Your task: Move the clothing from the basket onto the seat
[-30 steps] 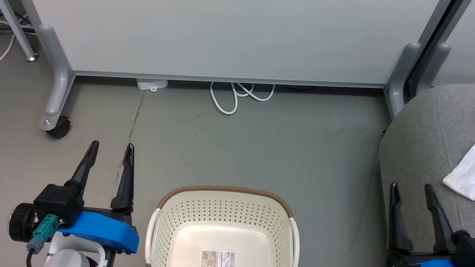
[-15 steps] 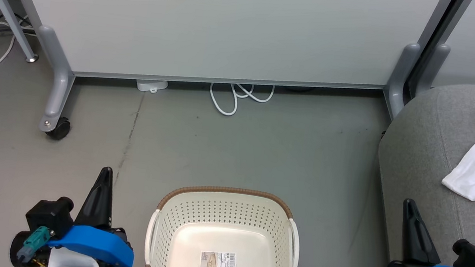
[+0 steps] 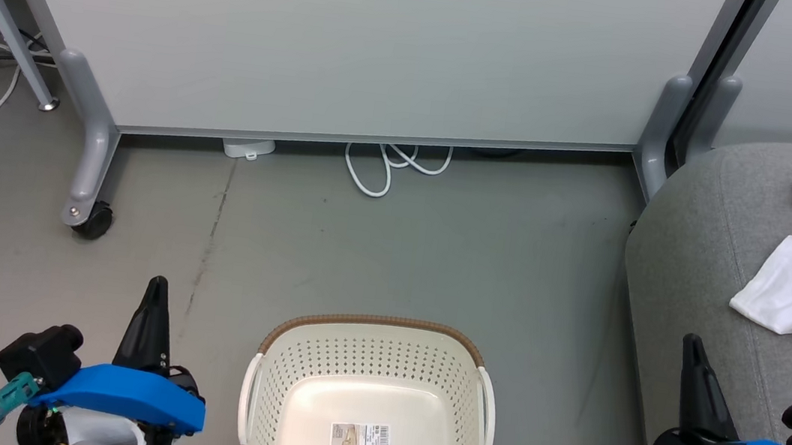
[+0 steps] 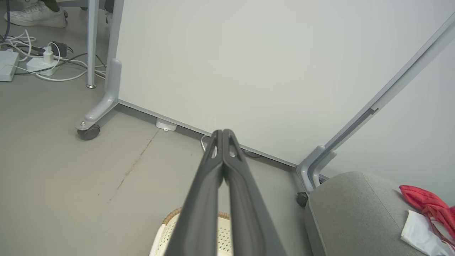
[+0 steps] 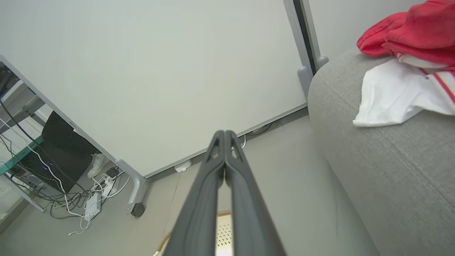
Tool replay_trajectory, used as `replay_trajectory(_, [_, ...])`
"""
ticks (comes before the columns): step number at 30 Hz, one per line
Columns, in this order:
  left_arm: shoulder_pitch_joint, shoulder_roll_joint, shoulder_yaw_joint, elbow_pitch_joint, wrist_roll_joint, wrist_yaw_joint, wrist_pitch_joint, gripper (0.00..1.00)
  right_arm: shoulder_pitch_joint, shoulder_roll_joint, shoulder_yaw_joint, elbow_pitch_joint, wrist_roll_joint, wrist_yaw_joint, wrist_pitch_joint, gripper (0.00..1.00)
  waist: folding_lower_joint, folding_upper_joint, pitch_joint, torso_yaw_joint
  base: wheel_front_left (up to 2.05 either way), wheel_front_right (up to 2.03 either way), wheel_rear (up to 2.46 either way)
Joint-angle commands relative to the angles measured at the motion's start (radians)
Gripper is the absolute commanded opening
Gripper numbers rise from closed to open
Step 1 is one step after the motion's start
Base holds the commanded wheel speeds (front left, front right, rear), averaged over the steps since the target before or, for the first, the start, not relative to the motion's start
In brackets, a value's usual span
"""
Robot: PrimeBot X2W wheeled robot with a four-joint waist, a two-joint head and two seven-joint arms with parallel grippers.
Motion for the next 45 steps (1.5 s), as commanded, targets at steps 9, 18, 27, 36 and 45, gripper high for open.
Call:
replay_trajectory(9, [-0.010, 0.002, 0.025, -0.029, -0.147, -0.007, 0.036, 0.00, -0.010, -0.003, -0.008, -0.020, 0.152, 0.000, 0.037, 0.00, 0.0000, -0.0001, -0.006, -0.005, 0.00, 0.00, 0.00])
replay_trajectory(18, [-0.008, 0.002, 0.042, -0.039, -0.272, -0.011, 0.069, 0.00, -0.010, -0.003, -0.013, -0.022, 0.281, 0.000, 0.070, 0.00, 0.0000, -0.0001, -0.012, -0.010, 0.00, 0.00, 0.00])
replay_trajectory(27, [-0.006, 0.002, 0.057, -0.048, -0.386, -0.014, 0.098, 0.00, -0.011, -0.003, -0.017, -0.023, 0.398, 0.000, 0.099, 0.00, 0.0000, -0.0001, -0.018, -0.015, 0.00, 0.00, 0.00])
replay_trajectory(36, [-0.004, 0.002, 0.071, -0.056, -0.490, -0.018, 0.126, 0.00, -0.012, -0.003, -0.021, -0.025, 0.506, 0.000, 0.127, 0.00, 0.0000, -0.0001, -0.024, -0.021, 0.00, 0.00, 0.00])
replay_trajectory(45, [-0.002, 0.002, 0.083, -0.064, -0.587, -0.021, 0.151, 0.00, -0.012, -0.004, -0.025, -0.025, 0.605, 0.000, 0.152, 0.00, 0.0000, -0.0001, -0.030, -0.026, 0.00, 0.00, 0.00])
